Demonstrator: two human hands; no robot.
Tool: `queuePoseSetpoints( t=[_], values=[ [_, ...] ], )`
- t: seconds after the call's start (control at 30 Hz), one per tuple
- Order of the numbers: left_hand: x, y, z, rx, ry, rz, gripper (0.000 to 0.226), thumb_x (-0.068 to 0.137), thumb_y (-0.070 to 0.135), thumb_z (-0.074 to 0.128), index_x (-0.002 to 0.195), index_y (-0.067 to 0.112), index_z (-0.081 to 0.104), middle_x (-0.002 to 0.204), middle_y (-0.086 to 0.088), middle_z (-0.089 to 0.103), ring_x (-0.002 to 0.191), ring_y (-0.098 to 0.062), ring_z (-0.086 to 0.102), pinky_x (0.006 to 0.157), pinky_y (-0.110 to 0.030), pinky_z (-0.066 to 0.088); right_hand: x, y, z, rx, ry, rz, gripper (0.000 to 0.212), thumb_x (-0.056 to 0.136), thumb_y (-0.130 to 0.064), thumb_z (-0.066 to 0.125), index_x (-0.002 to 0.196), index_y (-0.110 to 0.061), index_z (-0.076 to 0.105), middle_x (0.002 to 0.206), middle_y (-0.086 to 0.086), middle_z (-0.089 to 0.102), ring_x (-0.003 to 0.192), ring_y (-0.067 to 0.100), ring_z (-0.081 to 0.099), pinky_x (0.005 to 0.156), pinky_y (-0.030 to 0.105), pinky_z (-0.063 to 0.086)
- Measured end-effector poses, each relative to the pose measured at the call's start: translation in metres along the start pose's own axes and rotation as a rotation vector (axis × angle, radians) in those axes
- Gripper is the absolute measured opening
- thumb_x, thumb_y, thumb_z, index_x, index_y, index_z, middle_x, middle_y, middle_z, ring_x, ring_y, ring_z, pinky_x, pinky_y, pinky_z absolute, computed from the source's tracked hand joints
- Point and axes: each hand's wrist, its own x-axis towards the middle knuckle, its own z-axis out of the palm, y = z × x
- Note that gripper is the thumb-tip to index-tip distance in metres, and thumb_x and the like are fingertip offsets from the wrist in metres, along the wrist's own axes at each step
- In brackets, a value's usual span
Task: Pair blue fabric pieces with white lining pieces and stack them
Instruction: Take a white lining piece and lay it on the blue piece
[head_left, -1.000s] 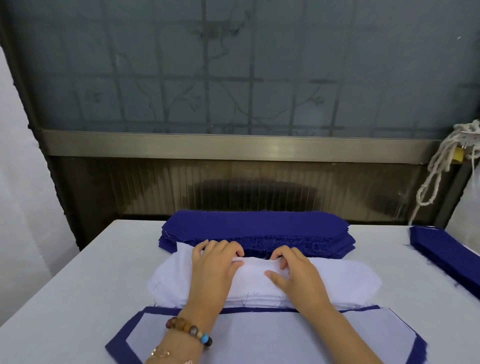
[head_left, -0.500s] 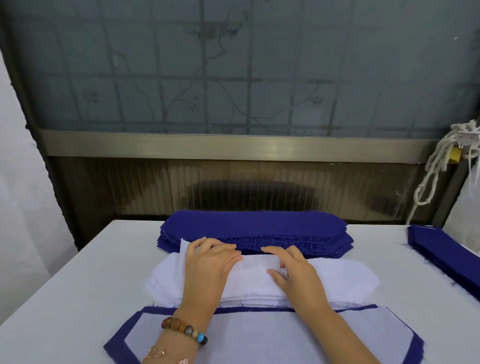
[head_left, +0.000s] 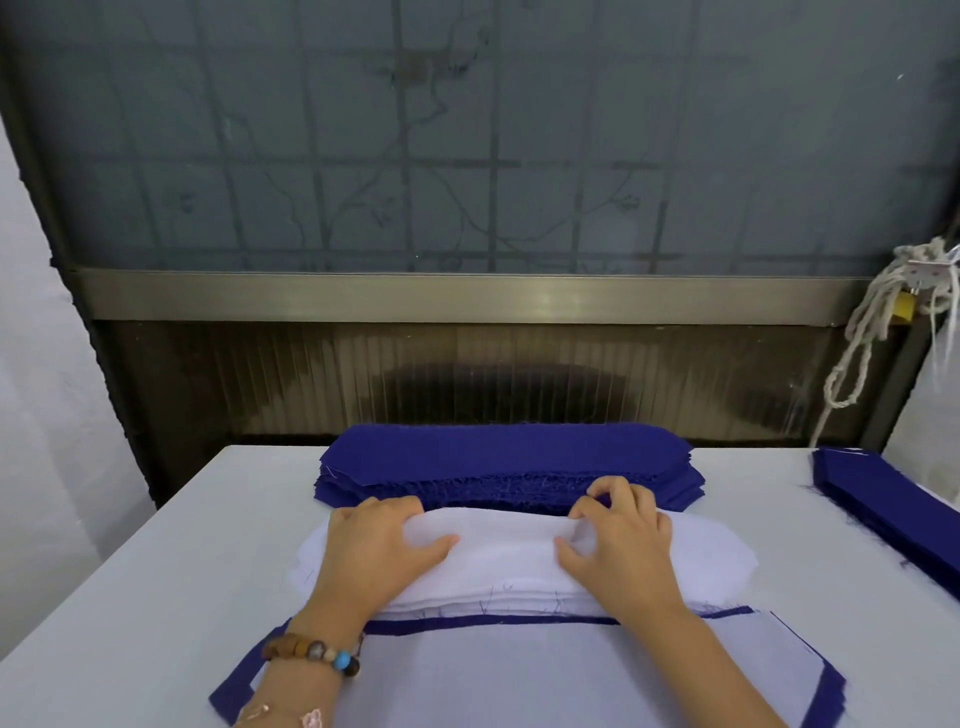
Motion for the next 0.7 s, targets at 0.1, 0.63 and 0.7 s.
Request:
queuePoseSetpoints(
  t=[0.1, 0.63, 0.7],
  values=[
    [-0.001, -0.007, 0.003, -0.031, -0.032, 0.000, 0.020, 0.083, 0.056, 0.053, 0.087, 0.036, 0.049, 0.087, 0.016, 0.058, 0.085, -0.007, 0.048, 0.079, -0.028, 0.032, 0.004, 0.009, -0.007, -0.061, -0.077, 0.042, 0.029, 0.084, -0.046, 0.056, 0.108, -0.032, 0.061, 0.116, -0.013, 0.047, 0.116, 0.014, 0.035, 0.093, 0.030, 0.027],
    [-0.002, -0.009, 0.013, -0.060, -0.011, -0.011, 0.013, 0.083, 0.047, 0.056, 0.088, 0.036, 0.048, 0.086, 0.017, 0.056, 0.083, -0.008, 0.046, 0.076, -0.027, 0.030, 0.000, 0.097, -0.049, -0.008, -0.250, 0.512, 0.046, 0.087, -0.047, 0.055, 0.130, -0.032, 0.051, 0.129, -0.006, 0.056, 0.120, 0.021, 0.046, 0.098, 0.039, 0.032],
    [-0.003, -0.008, 0.011, -0.060, -0.006, -0.005, 0.013, 0.083, 0.047, 0.056, 0.087, 0.037, 0.048, 0.085, 0.017, 0.056, 0.083, -0.008, 0.046, 0.076, -0.027, 0.032, -0.007, 0.099, -0.045, 0.091, -0.175, 0.555, 0.053, 0.088, -0.046, 0.058, 0.135, -0.022, 0.050, 0.136, -0.002, 0.053, 0.124, 0.025, 0.045, 0.102, 0.042, 0.032]
  ],
)
